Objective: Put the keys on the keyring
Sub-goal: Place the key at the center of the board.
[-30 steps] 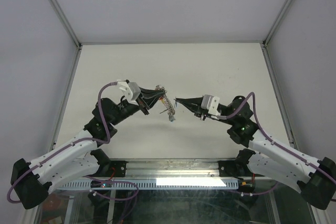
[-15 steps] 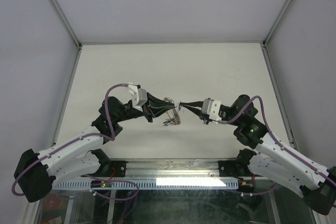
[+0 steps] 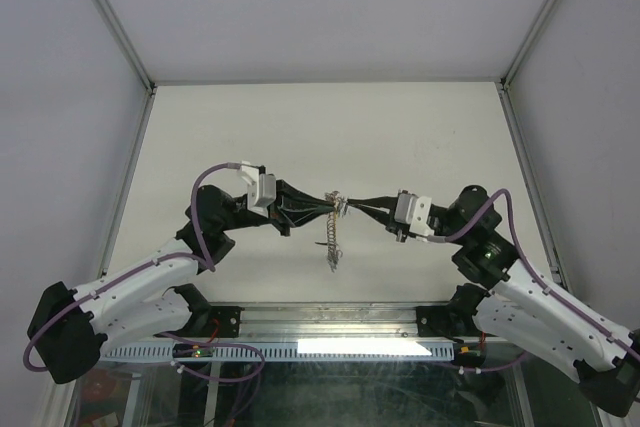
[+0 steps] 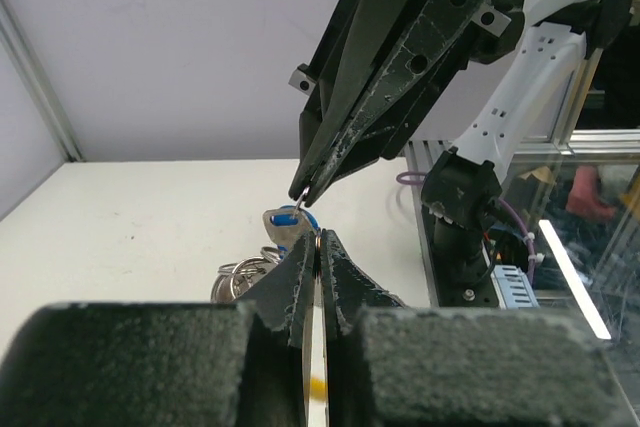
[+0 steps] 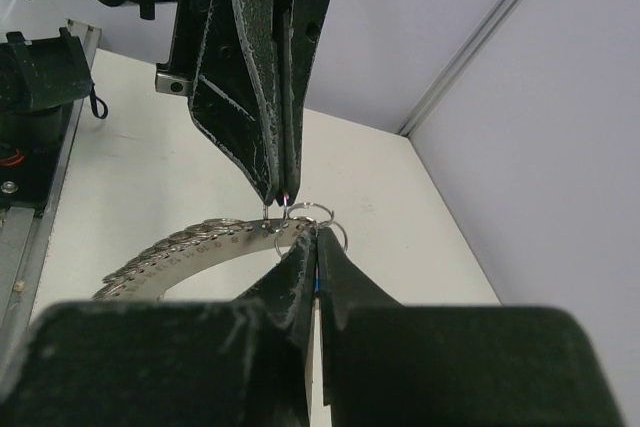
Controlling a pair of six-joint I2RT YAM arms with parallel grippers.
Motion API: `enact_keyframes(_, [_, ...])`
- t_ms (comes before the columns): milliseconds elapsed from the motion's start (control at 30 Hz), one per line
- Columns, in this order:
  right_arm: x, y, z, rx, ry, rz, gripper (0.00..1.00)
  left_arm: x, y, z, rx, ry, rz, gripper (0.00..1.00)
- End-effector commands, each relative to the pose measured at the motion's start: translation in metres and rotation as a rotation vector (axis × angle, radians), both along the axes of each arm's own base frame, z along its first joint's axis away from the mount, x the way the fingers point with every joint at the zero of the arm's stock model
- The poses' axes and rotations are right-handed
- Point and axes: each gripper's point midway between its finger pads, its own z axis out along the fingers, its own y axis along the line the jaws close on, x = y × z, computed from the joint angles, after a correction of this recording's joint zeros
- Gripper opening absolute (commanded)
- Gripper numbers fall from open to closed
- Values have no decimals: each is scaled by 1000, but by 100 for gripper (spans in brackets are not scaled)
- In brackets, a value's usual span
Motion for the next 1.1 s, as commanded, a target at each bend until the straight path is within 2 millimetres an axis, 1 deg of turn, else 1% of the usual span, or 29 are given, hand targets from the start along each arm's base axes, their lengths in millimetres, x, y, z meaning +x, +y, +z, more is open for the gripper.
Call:
enact_keyframes(0, [-4,-4,19,76,-7,-1,0,-8,11,44,-131,-103,2,0])
enact_keyframes(167, [-5,-3,15,71,6,9,0,-10,12,48,-146,-109,0,0])
enact_keyframes(400, [-7,-1,21,123,21,26,0,-10,12,51,-153,-115,-1,0])
enact_keyframes(500, [-8,-2,25,174,30,26,0,-10,15,53,-171,-114,11,0])
enact_keyframes(633, [-11,-7,37,277,34,31,0,-10,21,61,-225,-105,30,0])
enact_keyframes(867, [-19,-10,51,390,35,74,0,-14,23,68,-271,-100,12,0])
enact_keyframes(1067, [-18,-10,55,440,55,83,0,-15,24,71,-281,-103,12,0])
